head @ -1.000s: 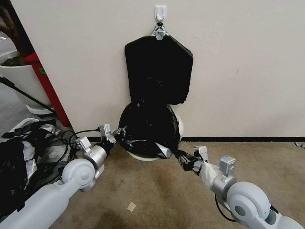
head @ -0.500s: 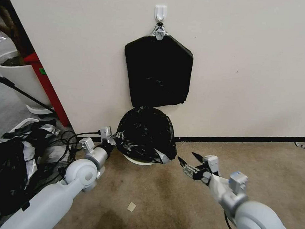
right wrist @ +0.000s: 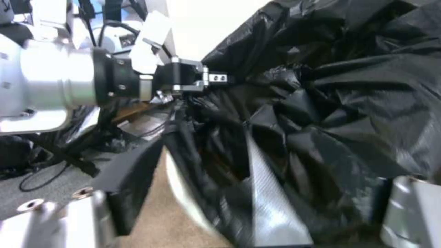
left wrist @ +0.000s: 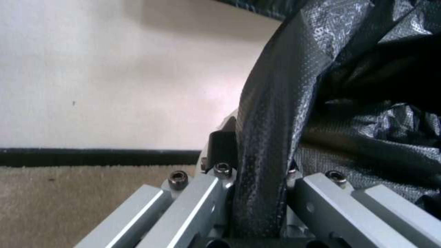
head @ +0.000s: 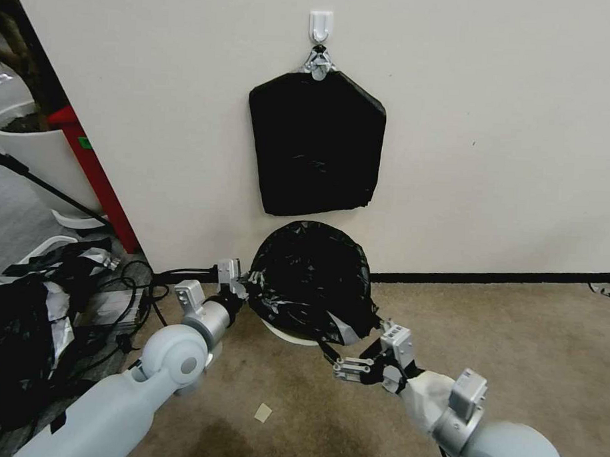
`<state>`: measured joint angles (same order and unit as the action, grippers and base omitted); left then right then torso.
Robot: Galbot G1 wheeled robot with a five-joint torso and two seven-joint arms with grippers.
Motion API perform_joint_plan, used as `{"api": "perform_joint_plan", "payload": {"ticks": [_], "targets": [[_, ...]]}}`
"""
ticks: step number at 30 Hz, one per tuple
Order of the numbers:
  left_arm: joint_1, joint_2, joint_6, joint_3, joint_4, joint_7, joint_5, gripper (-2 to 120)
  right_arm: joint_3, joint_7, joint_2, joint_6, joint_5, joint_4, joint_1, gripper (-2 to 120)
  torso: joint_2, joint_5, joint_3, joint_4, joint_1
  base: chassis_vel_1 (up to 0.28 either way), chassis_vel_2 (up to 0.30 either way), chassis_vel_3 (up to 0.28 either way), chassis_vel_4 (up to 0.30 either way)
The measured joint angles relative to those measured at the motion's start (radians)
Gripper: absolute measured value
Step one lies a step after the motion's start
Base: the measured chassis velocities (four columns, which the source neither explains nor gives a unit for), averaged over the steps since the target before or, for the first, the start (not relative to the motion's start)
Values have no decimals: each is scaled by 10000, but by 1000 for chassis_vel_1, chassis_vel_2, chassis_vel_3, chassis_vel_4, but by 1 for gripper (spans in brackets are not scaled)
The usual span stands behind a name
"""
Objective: Place a trash bag onto the trash bin.
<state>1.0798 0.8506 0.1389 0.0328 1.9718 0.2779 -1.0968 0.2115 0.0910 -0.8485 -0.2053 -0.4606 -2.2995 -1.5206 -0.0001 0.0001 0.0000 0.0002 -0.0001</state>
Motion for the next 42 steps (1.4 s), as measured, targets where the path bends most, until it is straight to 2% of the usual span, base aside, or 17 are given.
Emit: {"api": "perform_joint_plan", "payload": {"ticks": [2, 4, 6, 8, 11, 14, 16, 18, 19, 22, 28, 30, 32, 34, 35, 37, 42], "targets": [[131, -145, 9, -2, 93, -134, 138, 3, -343, -201, 38, -206, -66, 240, 369, 73, 0, 0, 0, 0, 0, 0, 0, 0, 0], [166, -173, 9, -1, 111, -155, 158, 3, -389, -224, 47, -227, -70, 279, 407, 71, 0, 0, 0, -1, 0, 0, 0, 0, 0], [321, -250, 11, 29, 197, -211, 215, 3, -474, -259, 103, -282, -61, 381, 474, 59, 0, 0, 0, -1, 0, 0, 0, 0, 0], [346, -253, 11, 38, 214, -213, 224, 3, -482, -259, 116, -296, -55, 384, 478, 56, 0, 0, 0, -1, 0, 0, 0, 0, 0], [406, -246, 20, 58, 295, -217, 243, 3, -527, -208, 210, -405, 44, 390, 505, 40, 0, -1, 0, -1, 0, 0, 0, 0, 0], [394, -230, 25, 60, 302, -215, 244, 3, -553, -76, 299, -430, 185, 390, 485, 30, 0, -2, 0, -1, 0, 0, 0, 0, 0], [386, -228, 26, 60, 302, -212, 244, 3, -562, -59, 314, -428, 205, 390, 475, 28, 0, -1, 0, -2, 0, 0, 0, 0, 0], [370, -218, 43, 60, 323, -181, 234, 3, -593, -33, 338, -279, 304, 405, 439, 15, 1, -1, 0, -3, 1, 0, 0, 0, 0], [370, -218, 43, 60, 323, -181, 234, 3, -593, -33, 338, -279, 304, 405, 439, 15, 1, -1, 0, -3, 1, 0, 0, 0, 0], [359, -197, 78, 37, 327, -117, 199, 3, -652, -41, 338, -23, 473, 446, 447, 2, 0, -1, 0, -2, 1, 0, 0, 0, 0], [200, -136, 270, 33, 288, 110, -237, 3, -676, 451, 519, 773, 796, 539, 440, 0, 1, -1, 0, -2, 1, 0, 0, 0, 0], [-15, -78, 429, 57, 247, 313, -667, 3, -633, 1237, 708, 1549, 1329, 788, 423, 0, 0, -1, 0, -2, 1, 0, 0, 0, 0], [-76, -68, 467, 63, 246, 363, -776, 3, -627, 1478, 757, 1755, 1470, 876, 420, 0, 0, -1, 0, -2, 1, 0, 0, 0, 0], [-316, -32, 725, 80, 370, 824, -1289, 3, -607, 2575, 854, 2704, 2159, 1362, 441, 0, 0, -1, 0, -2, 1, 0, 0, 0, 0], [-316, -32, 725, 80, 370, 824, -1289, 3, -607, 2575, 854, 2704, 2159, 1362, 441, 0, 0, -1, 0, -2, 1, 0, 0, 0, 0], [-415, 7, 946, 81, 617, 1368, -1622, 3, -608, 3251, 776, 3465, 2648, 1810, 568, 0, 0, 0, 0, -3, 1, 0, 0, 0, 0], [-372, -38, 1230, 129, 1237, 1996, -2278, 3, -736, 3603, 366, 4150, 3564, 2979, 1072, 0, 0, 2, 0, -2, 1, 0, 0, 0, 0]]}}
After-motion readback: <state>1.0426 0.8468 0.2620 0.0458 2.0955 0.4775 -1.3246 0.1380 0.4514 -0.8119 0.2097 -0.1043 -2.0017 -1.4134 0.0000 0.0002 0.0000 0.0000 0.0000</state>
